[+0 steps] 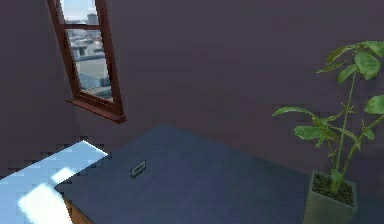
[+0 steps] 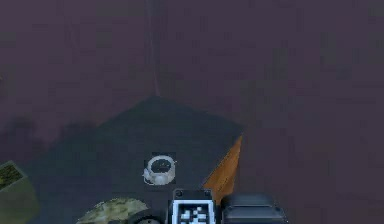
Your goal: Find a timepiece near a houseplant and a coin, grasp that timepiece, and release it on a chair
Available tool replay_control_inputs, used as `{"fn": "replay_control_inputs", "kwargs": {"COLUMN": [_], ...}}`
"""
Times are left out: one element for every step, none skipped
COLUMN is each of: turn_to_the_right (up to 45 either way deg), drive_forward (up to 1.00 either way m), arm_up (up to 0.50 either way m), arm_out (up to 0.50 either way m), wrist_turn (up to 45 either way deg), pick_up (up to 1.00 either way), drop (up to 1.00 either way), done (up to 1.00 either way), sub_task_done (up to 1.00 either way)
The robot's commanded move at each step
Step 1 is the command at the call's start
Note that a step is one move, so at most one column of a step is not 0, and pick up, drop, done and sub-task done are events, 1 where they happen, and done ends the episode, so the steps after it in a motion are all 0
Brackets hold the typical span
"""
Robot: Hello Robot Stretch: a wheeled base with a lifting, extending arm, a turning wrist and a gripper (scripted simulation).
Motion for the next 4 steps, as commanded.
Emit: {"fn": "replay_control_inputs", "kwargs": {"turn_to_the_right": [0.0,0.0,0.0,0.0], "drive_forward": [0.00,0.00,0.00,0.00], "arm_up": [0.00,0.00,0.00,0.00], "arm_out": [0.30,0.00,0.00,0.00], "wrist_turn": [0.0,45.0,45.0,45.0], "pick_up": [0.00,0.00,0.00,0.00], "drop": [0.00,0.00,0.00,0.00], "done": [0.00,0.00,0.00,0.00], "sub_task_done": [0.00,0.00,0.00,0.00]}}
